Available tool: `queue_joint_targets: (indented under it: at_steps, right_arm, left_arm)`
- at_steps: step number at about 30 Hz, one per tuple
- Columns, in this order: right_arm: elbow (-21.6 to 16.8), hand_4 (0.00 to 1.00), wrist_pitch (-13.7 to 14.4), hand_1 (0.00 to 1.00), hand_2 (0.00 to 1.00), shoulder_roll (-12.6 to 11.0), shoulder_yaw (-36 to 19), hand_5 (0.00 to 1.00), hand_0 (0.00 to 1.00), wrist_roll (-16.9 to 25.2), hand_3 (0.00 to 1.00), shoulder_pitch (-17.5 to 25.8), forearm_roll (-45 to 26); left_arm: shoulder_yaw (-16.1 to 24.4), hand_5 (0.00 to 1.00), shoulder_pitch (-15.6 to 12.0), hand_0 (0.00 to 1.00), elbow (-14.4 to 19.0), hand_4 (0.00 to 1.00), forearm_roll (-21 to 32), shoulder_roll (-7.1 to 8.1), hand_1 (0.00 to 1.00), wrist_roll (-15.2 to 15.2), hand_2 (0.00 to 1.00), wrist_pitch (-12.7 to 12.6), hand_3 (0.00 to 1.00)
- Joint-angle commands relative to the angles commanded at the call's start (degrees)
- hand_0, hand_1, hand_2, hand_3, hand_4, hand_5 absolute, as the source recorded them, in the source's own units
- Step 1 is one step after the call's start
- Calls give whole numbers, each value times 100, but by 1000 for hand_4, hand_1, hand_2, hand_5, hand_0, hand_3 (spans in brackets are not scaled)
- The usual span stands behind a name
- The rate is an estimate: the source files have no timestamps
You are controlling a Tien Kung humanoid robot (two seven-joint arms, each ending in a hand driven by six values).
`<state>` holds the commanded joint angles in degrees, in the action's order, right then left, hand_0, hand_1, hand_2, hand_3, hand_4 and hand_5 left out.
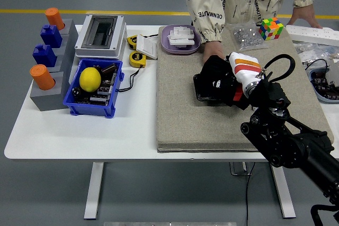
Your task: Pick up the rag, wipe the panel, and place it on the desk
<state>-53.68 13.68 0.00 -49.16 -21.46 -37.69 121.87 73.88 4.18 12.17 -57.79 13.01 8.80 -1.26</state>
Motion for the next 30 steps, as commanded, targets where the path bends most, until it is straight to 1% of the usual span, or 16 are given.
queue_joint_targets:
  at_steps: [11,15,20,28,30]
  right_arm:
    - [-58,948,-29,283,343,0,567,97,235,-10,404,-249,-113]
    - [-60,948,-34,283,343,0,692,97,235,-6,404,-278,-138]
    - [25,948,-28,284,343,0,721,96,236,-1,404,-235,-133]
    - [191,950,-29,285,344,0,549,97,238,-4,405,-166,-82]
    - [226,950,-27,285,344,-36,477,97,238,-2,405,-160,-72]
  left_arm:
    - [9,441,5,605,-7,633,-7,9,637,1,635,-2,560]
    - [6,441,19,605,0,633,-3,9,637,-1,635,-3,560]
    - [14,441,16,603,-4,633,2,2,636,0,635,-2,560]
    - [36,440,1,603,-8,633,-15,-4,636,1,635,-4,561]
    - [36,440,7,603,0,633,-16,-6,636,-2,635,-4,561]
